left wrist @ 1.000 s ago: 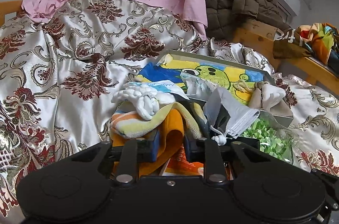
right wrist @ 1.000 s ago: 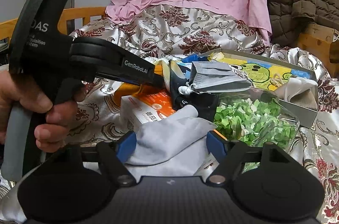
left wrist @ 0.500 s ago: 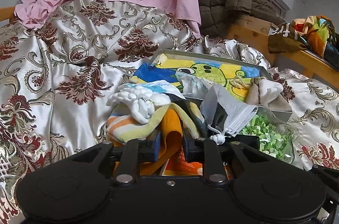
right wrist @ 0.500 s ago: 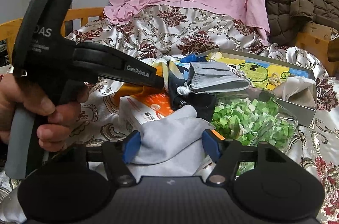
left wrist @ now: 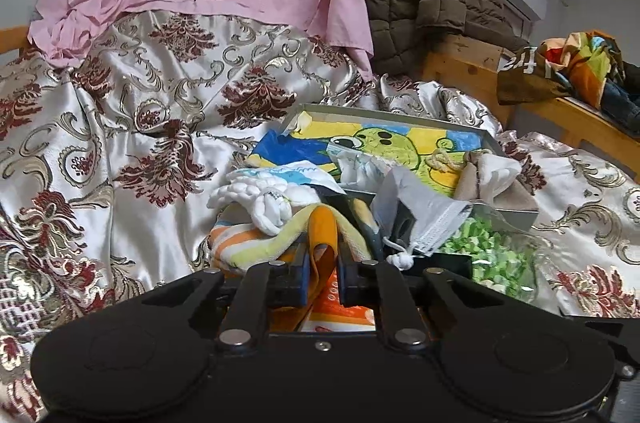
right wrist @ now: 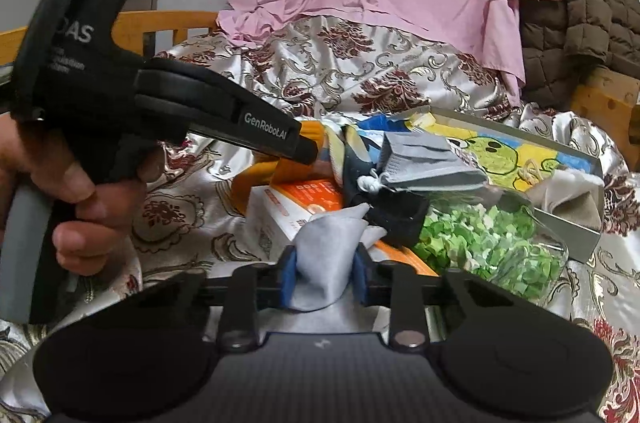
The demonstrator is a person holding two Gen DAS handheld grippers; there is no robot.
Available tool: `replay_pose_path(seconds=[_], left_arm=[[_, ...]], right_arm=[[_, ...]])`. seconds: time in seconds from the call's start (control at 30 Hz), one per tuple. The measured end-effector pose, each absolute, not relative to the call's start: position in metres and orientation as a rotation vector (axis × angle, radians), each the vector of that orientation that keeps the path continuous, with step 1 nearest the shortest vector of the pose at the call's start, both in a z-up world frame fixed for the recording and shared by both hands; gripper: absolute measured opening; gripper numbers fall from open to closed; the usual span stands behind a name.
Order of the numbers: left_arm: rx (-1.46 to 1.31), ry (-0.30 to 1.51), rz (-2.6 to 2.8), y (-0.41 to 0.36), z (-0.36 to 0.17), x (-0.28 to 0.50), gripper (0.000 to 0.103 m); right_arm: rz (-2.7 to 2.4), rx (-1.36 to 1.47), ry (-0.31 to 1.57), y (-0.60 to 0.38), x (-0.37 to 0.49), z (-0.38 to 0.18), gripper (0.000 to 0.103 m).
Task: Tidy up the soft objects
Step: 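Carry the grey cloth into the tray with right tool while left drops orange item there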
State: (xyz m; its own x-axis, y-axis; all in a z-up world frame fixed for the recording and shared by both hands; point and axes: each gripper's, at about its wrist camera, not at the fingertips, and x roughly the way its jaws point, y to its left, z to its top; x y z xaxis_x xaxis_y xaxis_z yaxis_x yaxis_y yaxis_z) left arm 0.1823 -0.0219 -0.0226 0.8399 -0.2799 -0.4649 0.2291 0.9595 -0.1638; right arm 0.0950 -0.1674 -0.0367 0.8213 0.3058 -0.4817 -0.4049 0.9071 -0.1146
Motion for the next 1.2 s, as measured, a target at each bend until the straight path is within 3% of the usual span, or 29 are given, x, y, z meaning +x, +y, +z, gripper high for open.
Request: replay_pose_path(seconds=[0.2,0.8,1.2], left_arm=[[-0.106,0.497,-0.258,-0.022,-0.011,0.166,0.013],[-0.24,0.424,-0.226,-0.008,0.021,0.081,0.013],[-0.27,0.404,-0.289,-0.046,0.043,0.086,0.013]], right_arm=[[0.385,-0.207,0.459,-0.169,0.092,-0.03,0.013],[0.363,-0.117,0.344,-0.188,0.075,0.005,0.012],[0.322,-0.073,0.238,-0.225,0.083,0.045,0.012]])
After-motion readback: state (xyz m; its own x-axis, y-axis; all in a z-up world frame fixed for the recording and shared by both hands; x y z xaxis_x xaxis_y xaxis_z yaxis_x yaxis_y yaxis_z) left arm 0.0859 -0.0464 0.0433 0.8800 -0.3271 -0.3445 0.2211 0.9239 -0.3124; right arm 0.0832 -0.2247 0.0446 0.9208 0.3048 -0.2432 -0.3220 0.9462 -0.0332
